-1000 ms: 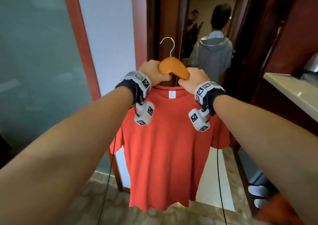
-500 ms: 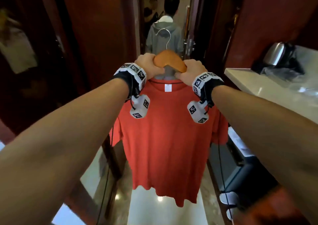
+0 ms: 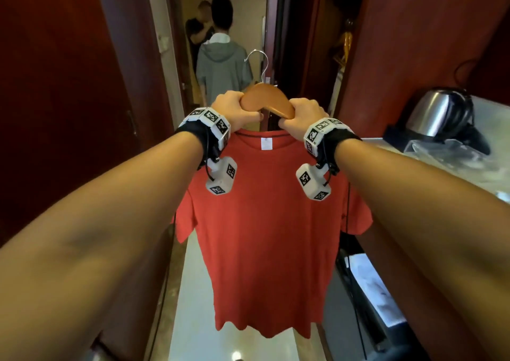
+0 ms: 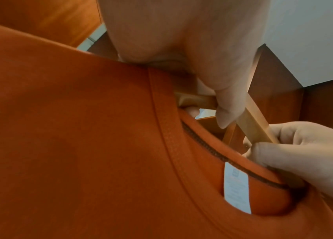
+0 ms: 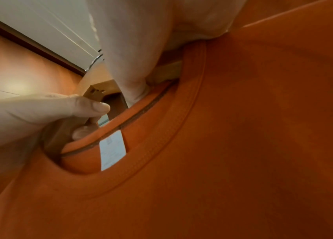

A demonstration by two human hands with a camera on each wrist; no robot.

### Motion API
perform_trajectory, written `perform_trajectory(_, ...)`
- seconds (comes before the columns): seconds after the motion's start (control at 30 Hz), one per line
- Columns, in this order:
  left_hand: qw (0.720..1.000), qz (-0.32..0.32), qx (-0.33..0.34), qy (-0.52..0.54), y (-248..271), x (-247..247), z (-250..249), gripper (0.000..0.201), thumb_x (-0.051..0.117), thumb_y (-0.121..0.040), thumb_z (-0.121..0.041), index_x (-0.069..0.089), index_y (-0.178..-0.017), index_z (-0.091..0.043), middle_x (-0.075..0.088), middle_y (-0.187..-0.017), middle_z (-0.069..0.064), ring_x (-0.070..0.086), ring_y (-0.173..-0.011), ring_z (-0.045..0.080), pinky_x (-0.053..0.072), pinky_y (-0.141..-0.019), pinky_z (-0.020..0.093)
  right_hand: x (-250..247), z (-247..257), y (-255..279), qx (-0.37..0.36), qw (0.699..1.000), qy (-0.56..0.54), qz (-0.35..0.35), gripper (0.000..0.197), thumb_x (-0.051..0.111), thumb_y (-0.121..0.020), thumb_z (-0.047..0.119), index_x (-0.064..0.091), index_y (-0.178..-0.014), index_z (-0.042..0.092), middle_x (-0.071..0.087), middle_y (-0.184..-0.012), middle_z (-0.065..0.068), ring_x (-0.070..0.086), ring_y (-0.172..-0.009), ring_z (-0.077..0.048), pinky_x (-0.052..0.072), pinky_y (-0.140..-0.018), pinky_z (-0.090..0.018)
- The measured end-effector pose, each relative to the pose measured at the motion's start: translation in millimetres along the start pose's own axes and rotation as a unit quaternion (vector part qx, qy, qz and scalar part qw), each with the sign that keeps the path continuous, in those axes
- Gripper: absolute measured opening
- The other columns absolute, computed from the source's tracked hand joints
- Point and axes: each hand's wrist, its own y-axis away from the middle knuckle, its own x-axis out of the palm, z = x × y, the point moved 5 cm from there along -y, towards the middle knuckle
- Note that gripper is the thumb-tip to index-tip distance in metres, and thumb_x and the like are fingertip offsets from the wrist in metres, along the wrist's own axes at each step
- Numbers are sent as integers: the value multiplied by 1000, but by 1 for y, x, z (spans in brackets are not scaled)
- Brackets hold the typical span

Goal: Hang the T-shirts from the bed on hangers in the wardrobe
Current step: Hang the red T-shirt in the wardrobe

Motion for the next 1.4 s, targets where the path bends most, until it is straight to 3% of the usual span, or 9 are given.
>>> perform_trajectory(0.1, 1000, 0, 22, 4, -77, 21, 7, 33, 72, -66, -52, 67, -79, -22, 66, -71, -4, 62, -71, 15, 44, -60, 27, 11, -26, -71, 12, 1000, -2, -14, 16, 62, -77, 39, 55, -74, 25, 65, -84, -2, 63, -81, -30, 44, -66, -32)
perform_trajectory(0.2, 999, 15, 36, -5, -151, 38, 11, 33, 71, -70, -52, 68, -83, -22, 70, -77, -2, 65, -78, 17, 46, -64, 29, 17, -49, -138, 27, 999, 13, -23, 16, 63, -77, 39, 58, -78, 24, 63, -80, 1, 64, -83, -30, 43, -67, -32)
perform_trajectory(0.37, 998, 20, 49, -23, -267, 72, 15, 30, 69, -78, -54, 62, -76, -25, 61, -70, -6, 59, -70, 16, 40, -57, 29, 27, -97, -248, 40, 998, 30, -42, 15, 63, -81, 37, 55, -78, 25, 60, -77, 2, 62, -79, -30, 43, -66, -33)
perform_trajectory(0.67, 996, -43, 56, -52, -456, 142, 24, 40, 68, -76, -58, 62, -92, -22, 66, -85, 1, 63, -77, 24, 50, -69, 34, 67, -187, -428, 74, 996, 10, -44, 15, 65, -78, 34, 56, -81, 22, 60, -79, -3, 59, -74, -29, 37, -58, -30)
perform_trajectory(0.83, 994, -56, 50, -75, -558, 180, 23, 35, 66, -78, -55, 58, -90, -23, 61, -83, 0, 58, -77, 25, 41, -68, 34, 82, -231, -521, 116, 992, -2, -41, 19, 65, -78, 27, 50, -70, 19, 57, -76, -5, 57, -71, -29, 30, -50, -27)
perform_trajectory(0.93, 995, -57, 48, -67, -612, 199, 25, 33, 66, -77, -54, 55, -86, -24, 61, -82, 1, 59, -77, 26, 40, -68, 34, 84, -251, -568, 131, 990, 15, -49, 14, 65, -80, 27, 57, -82, 15, 56, -80, -6, 55, -71, -29, 38, -58, -28)
perform_trajectory(1.1, 997, -29, 76, -16, -686, 236, 16, 32, 71, -78, -50, 57, -84, -21, 59, -75, -2, 57, -70, 20, 37, -60, 29, 79, -290, -627, 160, 982, 59, -82, 17, 65, -77, 32, 60, -83, 17, 65, -89, -9, 64, -79, -32, 53, -70, -36)
perform_trajectory(1.23, 994, -5, 111, 9, -742, 273, 6, 33, 73, -75, -52, 61, -81, -23, 62, -73, -4, 61, -70, 18, 41, -60, 28, 70, -325, -662, 192, 969, 110, -111, 25, 65, -79, 37, 66, -95, 18, 66, -93, -7, 65, -85, -31, 56, -80, -41)
perform_trajectory(1.4, 982, 31, 180, 41, -807, 317, -20, 38, 73, -75, -56, 66, -82, -20, 60, -68, -6, 61, -69, 15, 39, -55, 27, 57, -369, -696, 241, 947, 160, -139, 24, 66, -81, 43, 65, -87, 20, 65, -90, -4, 64, -82, -29, 46, -67, -33)
